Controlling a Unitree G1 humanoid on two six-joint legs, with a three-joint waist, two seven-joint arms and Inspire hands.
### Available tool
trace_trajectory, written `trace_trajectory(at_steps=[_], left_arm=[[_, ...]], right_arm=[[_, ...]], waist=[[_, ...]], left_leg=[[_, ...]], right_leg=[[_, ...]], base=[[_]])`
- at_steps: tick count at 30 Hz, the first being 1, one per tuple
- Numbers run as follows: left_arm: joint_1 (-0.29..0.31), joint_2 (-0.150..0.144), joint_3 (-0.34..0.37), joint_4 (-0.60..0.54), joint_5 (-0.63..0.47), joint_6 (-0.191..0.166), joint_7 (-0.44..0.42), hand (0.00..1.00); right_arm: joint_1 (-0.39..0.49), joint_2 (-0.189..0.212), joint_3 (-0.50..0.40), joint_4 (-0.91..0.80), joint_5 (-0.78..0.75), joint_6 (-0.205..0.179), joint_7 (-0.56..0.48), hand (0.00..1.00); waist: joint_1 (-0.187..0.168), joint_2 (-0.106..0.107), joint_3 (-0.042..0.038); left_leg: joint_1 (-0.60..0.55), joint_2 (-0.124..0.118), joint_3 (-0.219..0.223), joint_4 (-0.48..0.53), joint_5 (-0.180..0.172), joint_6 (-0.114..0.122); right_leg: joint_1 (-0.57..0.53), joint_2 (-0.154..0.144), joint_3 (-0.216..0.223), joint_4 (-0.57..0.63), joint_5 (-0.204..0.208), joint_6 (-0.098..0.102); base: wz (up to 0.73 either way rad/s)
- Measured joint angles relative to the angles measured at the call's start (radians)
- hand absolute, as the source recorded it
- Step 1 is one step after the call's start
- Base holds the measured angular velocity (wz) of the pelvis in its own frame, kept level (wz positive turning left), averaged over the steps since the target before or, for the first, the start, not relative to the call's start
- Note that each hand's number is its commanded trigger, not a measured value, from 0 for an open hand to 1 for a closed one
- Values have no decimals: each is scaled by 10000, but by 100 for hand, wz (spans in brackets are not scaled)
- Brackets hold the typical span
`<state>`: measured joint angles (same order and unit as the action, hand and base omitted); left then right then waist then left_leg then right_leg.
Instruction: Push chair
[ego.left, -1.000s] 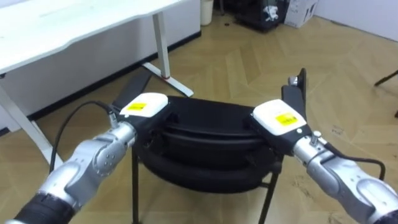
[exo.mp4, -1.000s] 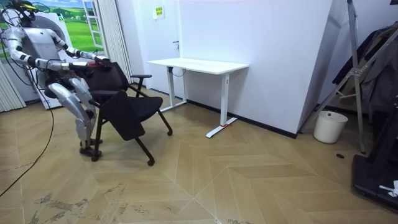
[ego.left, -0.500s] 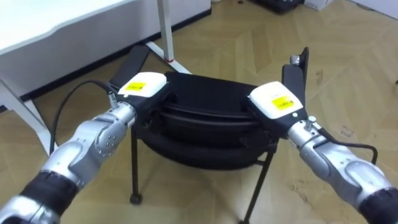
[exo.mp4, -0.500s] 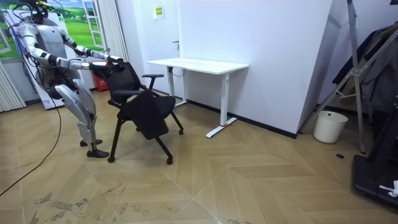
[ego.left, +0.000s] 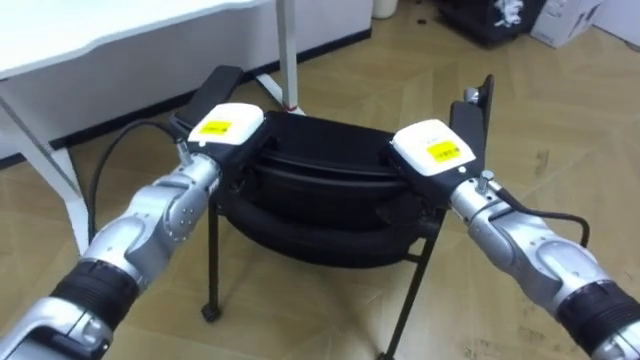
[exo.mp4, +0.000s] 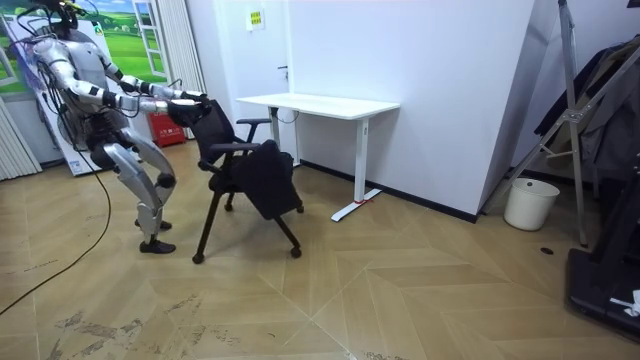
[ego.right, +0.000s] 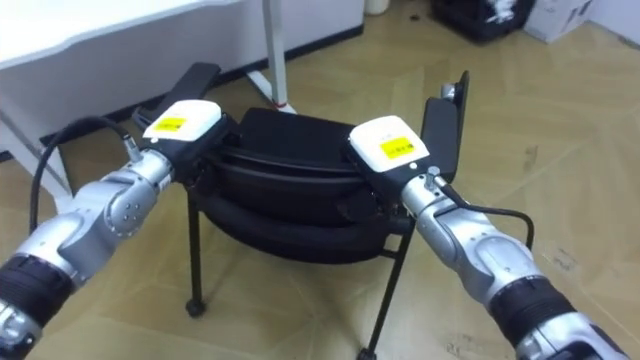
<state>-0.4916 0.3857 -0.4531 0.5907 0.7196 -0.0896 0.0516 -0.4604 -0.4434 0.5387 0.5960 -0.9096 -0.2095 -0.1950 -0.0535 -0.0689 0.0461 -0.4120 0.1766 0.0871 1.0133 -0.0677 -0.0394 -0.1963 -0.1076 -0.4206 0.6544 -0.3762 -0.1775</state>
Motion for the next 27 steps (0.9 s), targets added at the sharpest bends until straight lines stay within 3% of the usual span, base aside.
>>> trace_trajectory(at_steps=[4, 6, 8, 14, 16, 18, 19, 20, 22, 25, 27], left_arm=[[70, -2, 11, -268, 3, 194, 125, 100], [177, -12, 123, -372, -28, 275, 127, 100], [284, -34, 177, -426, -27, 270, 127, 100], [387, 7, 162, -760, -71, 458, -11, 100], [428, 85, 176, -944, -76, 492, -95, 100], [574, 190, 294, -1332, 9, 614, -185, 100], [581, 245, 289, -1396, 21, 626, -232, 100], [614, 310, 288, -1478, 106, 627, -302, 100], [674, 461, 382, -1616, 253, 590, -393, 100], [593, 404, 584, -1665, 444, 552, -473, 100], [392, 225, 696, -1680, 810, 728, -684, 100]], right_arm=[[-70, -83, 9, -206, 3, 106, 24, 100], [-99, -148, 89, -293, 1, 158, 42, 100], [-100, -189, 152, -342, 0, 164, 67, 100], [-121, -287, 272, -448, 51, 245, 151, 100], [-127, -303, 280, -483, 99, 255, 147, 100], [-130, -274, 285, -571, 124, 284, 147, 100], [-118, -239, 290, -558, 130, 284, 140, 100], [-89, -136, 313, -493, 133, 284, 149, 100], [-83, -15, 390, -481, 275, 328, 185, 100], [-249, 68, 401, -416, 387, 399, 180, 100], [-486, 121, 399, -162, 398, 397, 135, 100]], waist=[[52, 37, 5], [80, 238, -5], [239, 347, -1], [857, 462, -15], [1071, 419, -16], [1479, 342, -28], [1471, 290, -26], [1470, 6, -77], [1579, -364, -126], [1795, -522, -124], [1798, -581, -121]], left_leg=[[-497, -156, 227, -1870, -14, -40], [-649, -348, 506, -2895, -4, -52], [-579, -409, 840, -3490, 5, -35], [-410, -827, 1542, -4145, 55, 105], [-302, -875, 1746, -4268, 7, 181], [-84, -903, 1903, -4521, -192, 499], [-8, -984, 1907, -4572, -308, 724], [142, -1207, 1903, -4678, -391, 974], [238, -1474, 1915, -4626, -566, 1148], [173, -1658, 1756, -4190, -951, 1184], [106, -1772, 1376, -3901, -1145, 1222]], right_leg=[[156, 38, -520, -182, -177, -124], [469, 117, -979, -492, -206, -142], [713, 253, -1168, -728, -206, -142], [1198, 433, -1550, -914, -525, -30], [1269, 432, -1585, -906, -698, 137], [1395, 335, -1841, -805, -1081, 782], [1485, 320, -1914, -793, -1174, 963], [1591, 107, -1994, -581, -1422, 1442], [1593, -266, -2009, -37, -1583, 1783], [1589, -512, -1970, 618, -1563, 1762], [1527, -504, -1726, 1148, -1364, 1491]], base=[[30], [22], [5], [0], [-8], [-21], [18], [35], [27], [27], [51]])
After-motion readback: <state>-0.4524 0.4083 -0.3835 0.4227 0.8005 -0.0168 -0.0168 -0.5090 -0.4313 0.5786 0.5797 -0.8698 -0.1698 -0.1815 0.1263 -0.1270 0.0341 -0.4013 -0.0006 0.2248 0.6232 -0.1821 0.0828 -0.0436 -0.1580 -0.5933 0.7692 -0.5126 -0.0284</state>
